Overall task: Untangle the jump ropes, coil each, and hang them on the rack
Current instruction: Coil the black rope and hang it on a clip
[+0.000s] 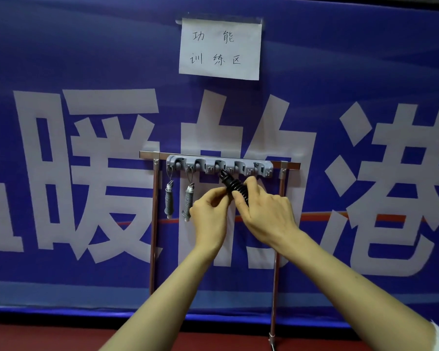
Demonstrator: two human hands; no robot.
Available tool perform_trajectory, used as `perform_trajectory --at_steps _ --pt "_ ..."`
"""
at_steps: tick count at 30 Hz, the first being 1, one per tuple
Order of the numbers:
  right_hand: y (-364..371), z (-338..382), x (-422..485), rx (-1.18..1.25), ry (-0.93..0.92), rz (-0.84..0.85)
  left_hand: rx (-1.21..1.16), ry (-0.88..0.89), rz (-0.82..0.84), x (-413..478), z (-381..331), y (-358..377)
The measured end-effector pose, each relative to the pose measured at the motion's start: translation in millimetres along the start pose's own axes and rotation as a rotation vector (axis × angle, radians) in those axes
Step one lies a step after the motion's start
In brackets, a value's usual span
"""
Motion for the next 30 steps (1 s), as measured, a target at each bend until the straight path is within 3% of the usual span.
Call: perform_trajectory --at_steps 5,7,11,17,21,24,26,28,30 --pt "8.1 -6.1 1.4 0.009 0.008 -0.03 -0.584 -0.245 0.207 2.4 -11.4 7.3" --pt "13.5 -5.9 1.2 -0.016 -0.033 -0.047 -0.61 -0.251 0.243 4.6 -15.1 7.9" --pt "21.6 -3.5 -1.6 -0.046 -0.1 -0.005 -0.558 -0.222 0.149 8.0 -12.9 4.9" --pt "34.7 2.5 0.4 -0.04 -0.125 -0.147 -0.581 -0.196 0.107 7.7 -6.2 5.5" --pt "26.9 6.0 0.5 0.014 -0.12 -0.018 -0.625 -0.227 0.082 14.5 -3.8 -4.1" --pt "23.9 6.5 -4.3 0.267 -0.138 0.089 -0.655 -0.238 0.101 19.5 -4.8 -11.7" --pt "20.5 9.1 -5.3 0.745 -0.084 0.096 -0.665 -0.227 0.117 22.6 -5.5 -14.5" --pt "21.4 7.1 1.0 1.222 0.102 0.093 -0.696 -0.231 0.155 24.9 -6.3 -18.0" --pt "19.6 0.3 11.1 1.51 0.265 0.138 -0.7 -0.26 0.23 23.9 -6.1 -22.3"
Point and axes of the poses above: each hand's wrist, its own x-axis towards the middle knuckle, its own y-axis out of the palm, z = x × y, the point moved 1 cm from there along x, towards the middle knuckle, and after that the axes turned 15 degrees about z, right-handed, at the moved point
